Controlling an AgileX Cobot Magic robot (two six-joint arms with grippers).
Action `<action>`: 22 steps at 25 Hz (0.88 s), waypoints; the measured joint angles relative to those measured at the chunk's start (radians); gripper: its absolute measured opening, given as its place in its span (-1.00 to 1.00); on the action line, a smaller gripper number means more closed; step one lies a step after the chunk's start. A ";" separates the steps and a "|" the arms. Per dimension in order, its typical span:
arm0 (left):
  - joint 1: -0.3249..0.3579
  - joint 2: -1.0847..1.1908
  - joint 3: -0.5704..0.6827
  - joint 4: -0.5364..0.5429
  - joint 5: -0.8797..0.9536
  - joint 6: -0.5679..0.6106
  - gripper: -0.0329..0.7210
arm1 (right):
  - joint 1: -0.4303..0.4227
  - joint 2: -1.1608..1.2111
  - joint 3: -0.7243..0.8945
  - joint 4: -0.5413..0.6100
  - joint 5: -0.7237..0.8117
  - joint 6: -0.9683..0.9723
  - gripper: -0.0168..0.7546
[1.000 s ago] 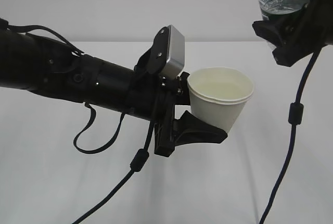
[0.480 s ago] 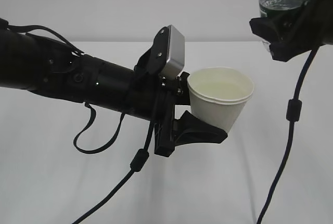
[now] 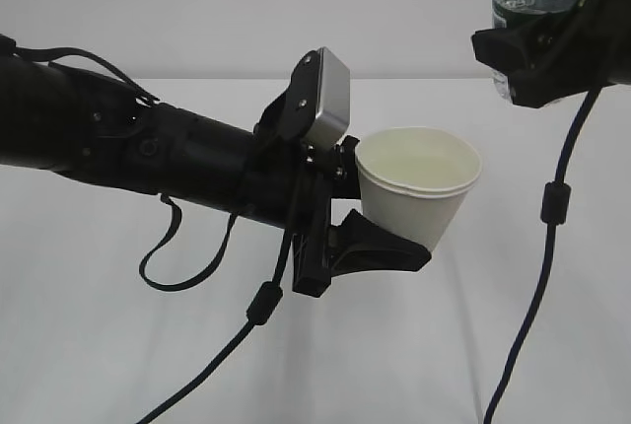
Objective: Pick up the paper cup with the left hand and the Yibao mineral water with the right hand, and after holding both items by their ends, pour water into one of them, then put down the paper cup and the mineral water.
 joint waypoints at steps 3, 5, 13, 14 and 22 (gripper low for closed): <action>0.000 0.000 0.000 0.000 0.000 0.000 0.27 | 0.000 0.000 0.000 0.001 0.000 0.022 0.28; 0.000 0.000 0.000 0.000 0.000 0.000 0.27 | 0.000 0.000 0.000 0.003 0.000 0.028 0.28; 0.000 0.000 0.000 0.000 0.000 0.000 0.27 | 0.000 0.000 0.000 0.004 0.006 0.053 0.28; 0.000 0.000 0.000 0.000 0.000 0.000 0.27 | 0.000 0.000 0.000 0.004 0.013 0.058 0.28; 0.000 0.000 0.000 0.000 0.000 0.000 0.27 | 0.000 0.000 0.000 0.006 0.050 0.087 0.28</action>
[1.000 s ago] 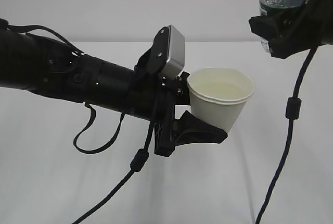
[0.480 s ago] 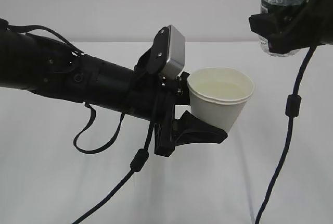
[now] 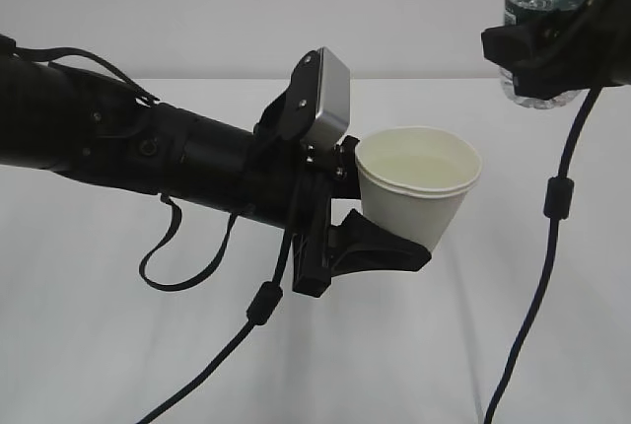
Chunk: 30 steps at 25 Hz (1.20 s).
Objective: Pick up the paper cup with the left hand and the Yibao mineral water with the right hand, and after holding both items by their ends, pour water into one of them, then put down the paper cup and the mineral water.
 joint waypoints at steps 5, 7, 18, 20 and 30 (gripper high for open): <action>0.000 0.000 0.000 0.000 0.000 0.000 0.27 | 0.000 0.000 0.000 0.002 0.037 0.005 0.28; 0.000 0.000 0.000 0.000 0.000 0.000 0.27 | 0.000 0.000 0.000 0.002 0.048 0.005 0.28; 0.000 0.000 0.000 0.000 0.000 0.000 0.27 | -0.002 0.000 0.000 -0.021 0.110 0.008 0.28; 0.000 0.000 0.000 0.000 0.000 0.000 0.27 | -0.018 0.000 0.000 -0.025 0.112 0.008 0.28; 0.000 0.000 0.000 0.000 0.004 0.000 0.27 | -0.099 0.004 -0.001 -0.029 0.072 0.028 0.28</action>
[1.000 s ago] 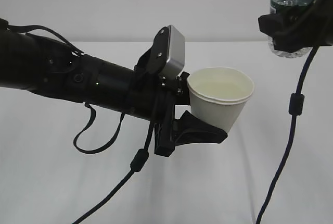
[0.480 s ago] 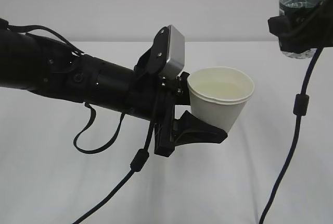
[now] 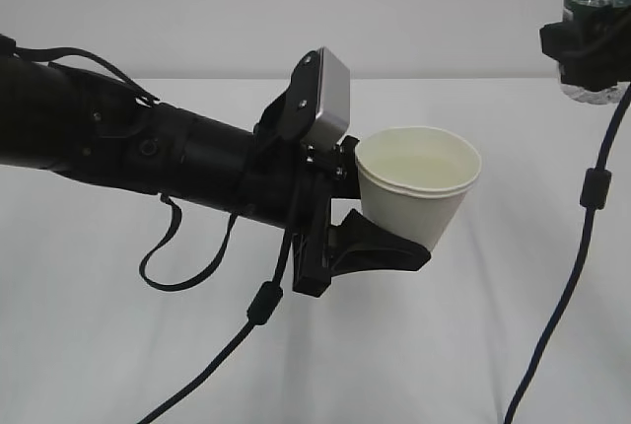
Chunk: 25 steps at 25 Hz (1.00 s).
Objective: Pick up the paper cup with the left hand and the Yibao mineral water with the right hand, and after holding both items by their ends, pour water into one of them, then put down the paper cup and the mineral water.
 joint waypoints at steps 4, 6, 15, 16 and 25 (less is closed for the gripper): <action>0.000 0.000 0.000 0.000 0.004 0.000 0.27 | 0.000 0.063 -0.001 0.000 -0.034 0.001 0.28; 0.000 0.000 0.000 0.000 0.004 0.000 0.27 | 0.000 0.097 -0.002 0.000 -0.046 0.001 0.28; 0.000 0.000 0.000 0.000 0.008 0.000 0.27 | -0.099 0.147 -0.007 0.058 -0.143 -0.006 0.28; 0.000 0.000 0.000 0.000 0.010 0.000 0.27 | -0.112 0.147 -0.007 0.070 -0.148 -0.016 0.28; 0.000 0.000 0.000 0.000 0.010 0.000 0.27 | -0.125 0.147 -0.009 0.270 -0.180 -0.215 0.28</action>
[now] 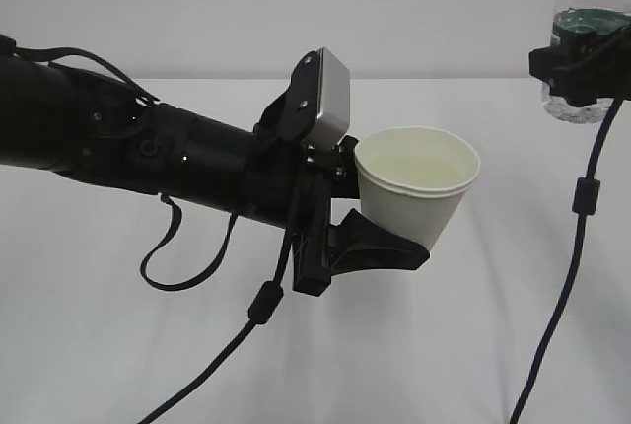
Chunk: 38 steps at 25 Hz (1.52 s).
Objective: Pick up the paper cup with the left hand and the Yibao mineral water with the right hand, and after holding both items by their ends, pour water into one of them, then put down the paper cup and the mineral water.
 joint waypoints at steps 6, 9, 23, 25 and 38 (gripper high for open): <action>0.000 0.000 0.000 0.000 0.000 0.000 0.27 | -0.001 0.000 0.000 0.179 -0.025 -0.166 0.28; 0.000 0.000 0.000 0.000 0.000 0.000 0.27 | -0.001 0.000 0.000 0.214 -0.031 -0.210 0.28; 0.000 0.000 0.000 0.000 0.000 0.000 0.27 | -0.001 0.077 -0.005 0.435 -0.123 -0.397 0.28; 0.000 0.000 0.000 0.000 0.000 0.000 0.27 | -0.001 0.083 -0.007 0.493 -0.127 -0.450 0.28; 0.000 0.000 0.000 0.000 0.000 0.000 0.27 | -0.002 0.131 -0.007 0.670 -0.185 -0.583 0.28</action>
